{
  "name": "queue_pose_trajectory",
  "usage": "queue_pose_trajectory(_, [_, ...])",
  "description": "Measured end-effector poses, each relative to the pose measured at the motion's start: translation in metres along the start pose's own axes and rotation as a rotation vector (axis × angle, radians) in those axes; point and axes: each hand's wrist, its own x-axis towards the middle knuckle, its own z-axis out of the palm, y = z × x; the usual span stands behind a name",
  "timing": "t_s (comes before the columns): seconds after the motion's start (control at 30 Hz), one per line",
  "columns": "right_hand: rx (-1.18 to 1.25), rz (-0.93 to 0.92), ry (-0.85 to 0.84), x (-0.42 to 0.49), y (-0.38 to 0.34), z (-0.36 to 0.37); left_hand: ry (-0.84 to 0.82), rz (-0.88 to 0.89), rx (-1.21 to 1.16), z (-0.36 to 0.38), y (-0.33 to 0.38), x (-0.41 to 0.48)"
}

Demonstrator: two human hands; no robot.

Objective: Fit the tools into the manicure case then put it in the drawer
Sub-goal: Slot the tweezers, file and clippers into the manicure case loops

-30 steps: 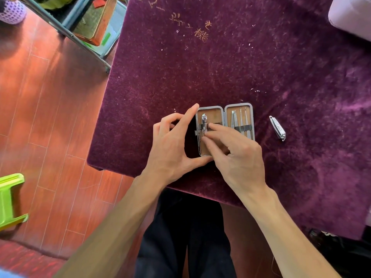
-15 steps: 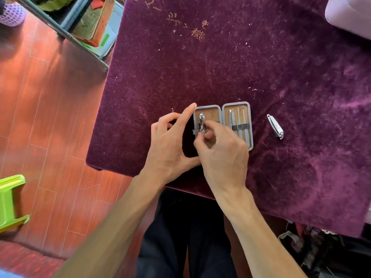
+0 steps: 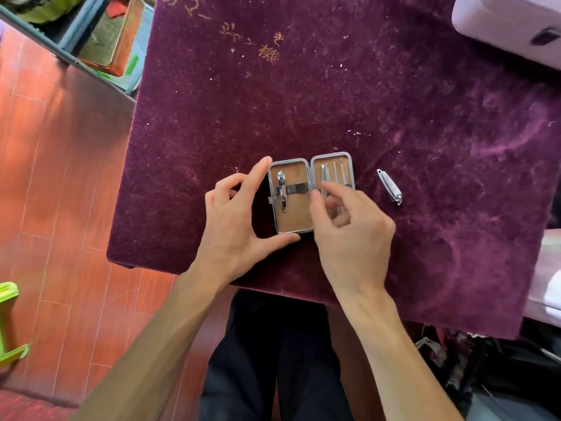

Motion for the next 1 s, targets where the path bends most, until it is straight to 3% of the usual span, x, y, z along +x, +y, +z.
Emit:
queue_pose_trajectory(0.13, [-0.11, 0.127, 0.136, 0.022, 0.049, -0.037, -0.018, -0.014, -0.013, -0.001, 0.002, 0.001])
queue_pose_trajectory(0.23, [-0.192, 0.227, 0.051, 0.029, 0.072, -0.045, -0.01, -0.017, -0.008, -0.001, 0.001, 0.001])
queue_pose_trajectory(0.37, [-0.178, 0.177, 0.029, 0.033, 0.078, -0.045, -0.012, 0.015, -0.03, -0.005, 0.007, 0.0])
queue_pose_trajectory(0.53, [-0.107, 0.108, -0.149, 0.037, 0.071, -0.062, 0.227, 0.196, -0.113, -0.017, 0.03, -0.012])
queue_pose_trajectory(0.6, [0.012, 0.047, -0.255, 0.036, 0.061, -0.073, 0.129, 0.097, -0.297, -0.021, 0.044, -0.018])
queue_pose_trajectory(0.67, [0.095, -0.024, -0.372, 0.032, 0.048, -0.078, -0.072, -0.007, -0.464, -0.022, 0.054, -0.02])
queue_pose_trajectory(0.77, [0.15, -0.108, -0.527, 0.026, 0.033, -0.076, -0.275, -0.038, -0.585, -0.022, 0.058, -0.018])
queue_pose_trajectory(1.0, [0.122, -0.188, -0.612, 0.027, 0.019, -0.066, -0.291, -0.054, -0.711, -0.026, 0.05, -0.021])
